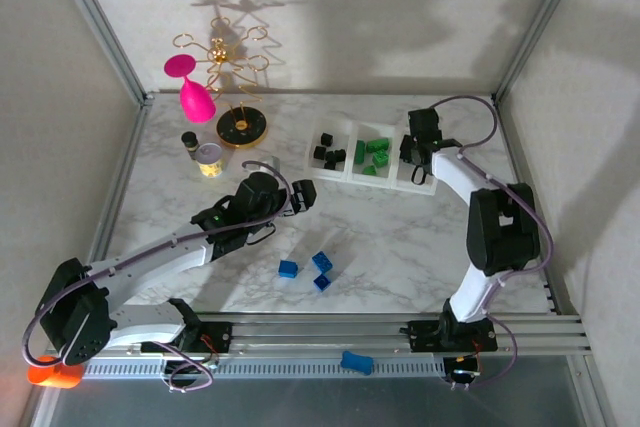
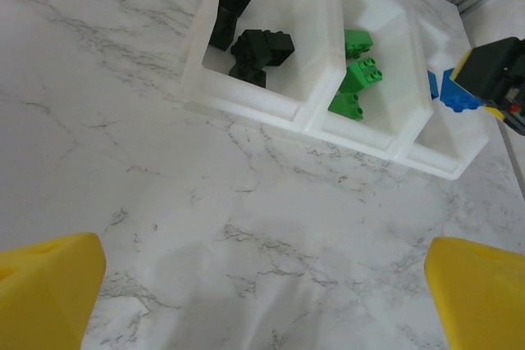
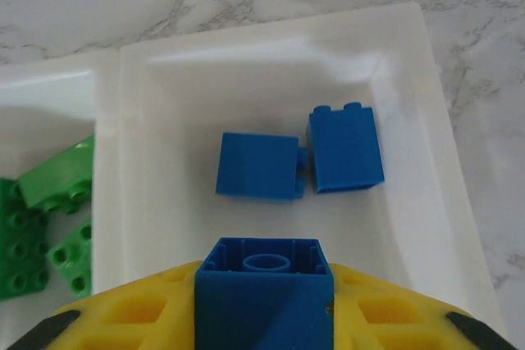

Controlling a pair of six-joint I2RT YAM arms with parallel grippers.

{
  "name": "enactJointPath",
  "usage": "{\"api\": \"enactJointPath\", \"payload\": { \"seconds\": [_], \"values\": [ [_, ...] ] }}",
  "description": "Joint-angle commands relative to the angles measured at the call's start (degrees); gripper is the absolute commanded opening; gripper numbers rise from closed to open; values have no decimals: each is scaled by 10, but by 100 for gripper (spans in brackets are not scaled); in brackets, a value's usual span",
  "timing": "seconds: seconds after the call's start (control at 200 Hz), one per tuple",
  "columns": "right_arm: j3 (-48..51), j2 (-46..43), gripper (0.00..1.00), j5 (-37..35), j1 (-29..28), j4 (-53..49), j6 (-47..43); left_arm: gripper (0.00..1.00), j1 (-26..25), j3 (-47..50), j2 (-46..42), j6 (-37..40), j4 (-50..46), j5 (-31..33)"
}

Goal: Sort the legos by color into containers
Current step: Place the lego in the container.

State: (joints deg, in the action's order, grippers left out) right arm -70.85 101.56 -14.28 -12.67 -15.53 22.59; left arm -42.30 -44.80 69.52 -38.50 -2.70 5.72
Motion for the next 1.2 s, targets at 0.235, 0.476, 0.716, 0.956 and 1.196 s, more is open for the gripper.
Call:
{"api": "enactJointPath", "payload": {
  "seconds": [0.235,0.476,0.716,0.956,1.196],
  "values": [
    [-54,32,51,13,14,4,-17,100,-4,-27,1,22,1,1],
    [-27,-35,58,35,-7,-22,-19,100,-4,-15,-20,21,1,13],
    [37,-130,63,38,-80,-54,-16,100,-4,3,-55,10,-25,32],
    [109,-197,68,43,-190,-82,-5,100,-4,43,-117,-20,-66,75],
    [164,-210,72,48,-321,-82,38,100,-3,84,-174,-57,-97,109]
  ]
}}
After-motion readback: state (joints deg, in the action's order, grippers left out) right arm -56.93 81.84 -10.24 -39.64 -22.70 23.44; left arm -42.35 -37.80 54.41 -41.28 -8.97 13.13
